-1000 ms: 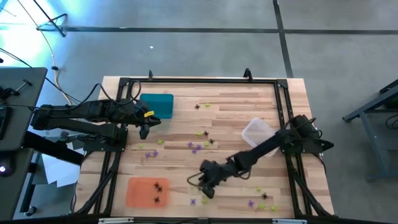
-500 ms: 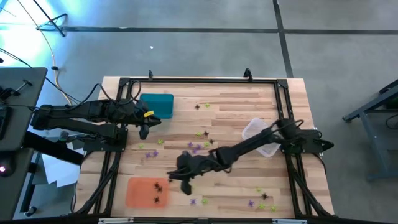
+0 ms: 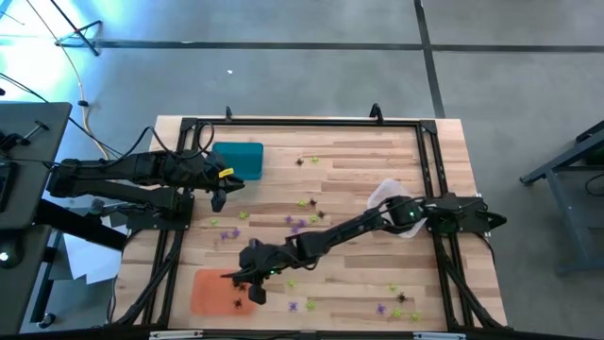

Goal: Sort Halloween decoration
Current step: Put the black spider toy into the orange bin

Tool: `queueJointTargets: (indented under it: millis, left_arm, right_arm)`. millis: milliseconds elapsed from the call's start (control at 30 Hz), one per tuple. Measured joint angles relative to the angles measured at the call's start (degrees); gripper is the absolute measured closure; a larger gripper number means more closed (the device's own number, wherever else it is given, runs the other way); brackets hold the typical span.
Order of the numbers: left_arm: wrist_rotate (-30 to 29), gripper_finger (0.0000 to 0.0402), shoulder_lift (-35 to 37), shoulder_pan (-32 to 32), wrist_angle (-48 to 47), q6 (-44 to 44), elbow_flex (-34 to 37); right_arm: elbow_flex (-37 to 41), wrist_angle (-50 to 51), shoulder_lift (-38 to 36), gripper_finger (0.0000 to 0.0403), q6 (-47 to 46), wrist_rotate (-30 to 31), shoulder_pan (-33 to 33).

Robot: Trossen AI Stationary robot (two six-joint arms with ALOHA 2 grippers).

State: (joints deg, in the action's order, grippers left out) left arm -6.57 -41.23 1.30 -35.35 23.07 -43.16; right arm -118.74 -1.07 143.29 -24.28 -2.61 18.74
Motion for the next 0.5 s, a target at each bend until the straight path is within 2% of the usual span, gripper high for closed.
queueJointTargets:
  millis: [167, 333, 500]
  left_arm:
    - [0.0, 0.0348, 0.0, 0.0, 0.0, 0.0, 0.0]
    - [0.0, 0.0348, 0.0, 0.0, 0.0, 0.0, 0.0]
    - [0.0, 0.0348, 0.0, 0.0, 0.0, 0.0, 0.0]
  right_arm:
    - [-0.1, 0.9, 0.2, 0.0402, -0.5, -0.3, 0.0]
    - [-0.1, 1.2, 0.2, 0.0402, -0.1, -4.8, -0.1]
    - [-0.1, 1.8, 0.2, 0.0370, 2.3, -4.9, -0.1]
